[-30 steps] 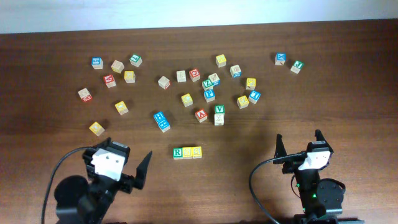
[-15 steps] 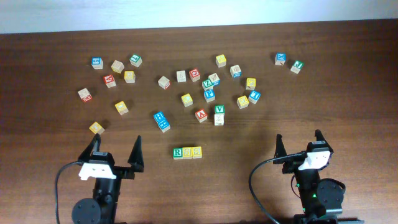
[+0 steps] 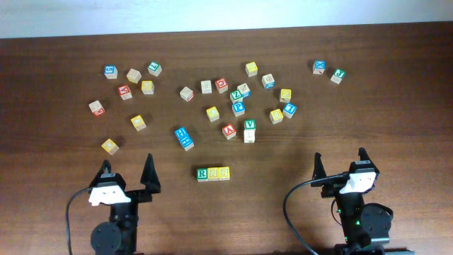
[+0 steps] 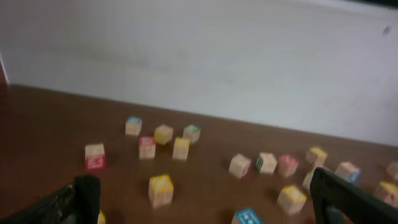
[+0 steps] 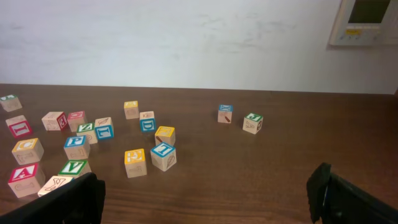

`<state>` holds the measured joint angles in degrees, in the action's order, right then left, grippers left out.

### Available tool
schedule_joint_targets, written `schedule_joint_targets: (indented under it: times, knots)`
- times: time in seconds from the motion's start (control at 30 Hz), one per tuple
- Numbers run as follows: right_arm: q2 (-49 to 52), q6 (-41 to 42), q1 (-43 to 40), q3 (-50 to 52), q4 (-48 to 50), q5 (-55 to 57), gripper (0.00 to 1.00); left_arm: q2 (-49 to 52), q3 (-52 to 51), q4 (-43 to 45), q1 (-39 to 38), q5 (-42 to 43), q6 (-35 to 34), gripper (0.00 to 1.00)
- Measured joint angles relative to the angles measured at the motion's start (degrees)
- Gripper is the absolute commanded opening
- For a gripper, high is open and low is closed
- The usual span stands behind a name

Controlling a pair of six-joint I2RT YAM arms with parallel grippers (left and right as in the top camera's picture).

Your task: Spell out RSS

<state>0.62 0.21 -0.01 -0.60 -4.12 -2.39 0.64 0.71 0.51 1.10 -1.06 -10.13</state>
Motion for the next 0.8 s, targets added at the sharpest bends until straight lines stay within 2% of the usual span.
schedule_joint_targets:
  times: [0.13, 0.37, 0.8]
  knots:
    - [0.0, 0.0, 0.0, 0.0, 0.0, 0.0, 0.98, 0.0, 0.0, -5.0, 0.0, 0.2, 3.8, 0.99]
    - [0.0, 0.0, 0.0, 0.0, 0.0, 0.0, 0.98, 0.0, 0.0, -5.0, 0.0, 0.6, 7.4, 0.99]
    - [0.0, 0.0, 0.0, 0.0, 0.0, 0.0, 0.98, 0.0, 0.0, -5.0, 0.0, 0.6, 8.7, 0.99]
